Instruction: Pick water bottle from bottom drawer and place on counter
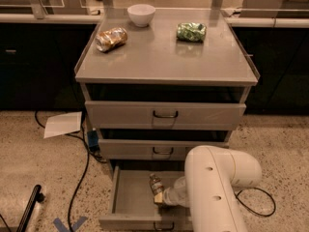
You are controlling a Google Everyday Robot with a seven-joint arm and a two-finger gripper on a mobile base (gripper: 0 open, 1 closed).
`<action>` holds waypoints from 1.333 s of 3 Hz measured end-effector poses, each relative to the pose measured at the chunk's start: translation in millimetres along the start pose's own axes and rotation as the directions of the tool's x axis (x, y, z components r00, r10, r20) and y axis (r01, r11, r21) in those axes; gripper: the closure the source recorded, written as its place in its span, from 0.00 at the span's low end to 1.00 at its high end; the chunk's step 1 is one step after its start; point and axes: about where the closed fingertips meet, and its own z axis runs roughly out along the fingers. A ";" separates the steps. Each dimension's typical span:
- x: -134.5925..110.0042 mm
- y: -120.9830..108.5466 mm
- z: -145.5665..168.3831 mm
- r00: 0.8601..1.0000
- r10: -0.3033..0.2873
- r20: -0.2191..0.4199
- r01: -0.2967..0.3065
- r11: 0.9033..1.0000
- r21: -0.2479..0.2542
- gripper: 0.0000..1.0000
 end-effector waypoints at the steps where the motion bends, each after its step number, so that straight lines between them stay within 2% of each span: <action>1: 0.0 0.0 0.0 1.000 0.000 0.000 0.000 1.000 0.000 0.89; 2: 0.0 0.0 0.0 1.000 0.000 0.000 0.000 1.000 0.000 1.00; 3: 0.5 5.4 -9.2 1.000 -0.012 -0.014 0.011 0.998 -0.060 1.00; 4: 5.9 11.7 -52.3 0.998 -0.057 -0.004 0.055 0.986 -0.159 1.00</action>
Offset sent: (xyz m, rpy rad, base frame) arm 0.0000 0.0000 0.0000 0.0000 0.0000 0.0000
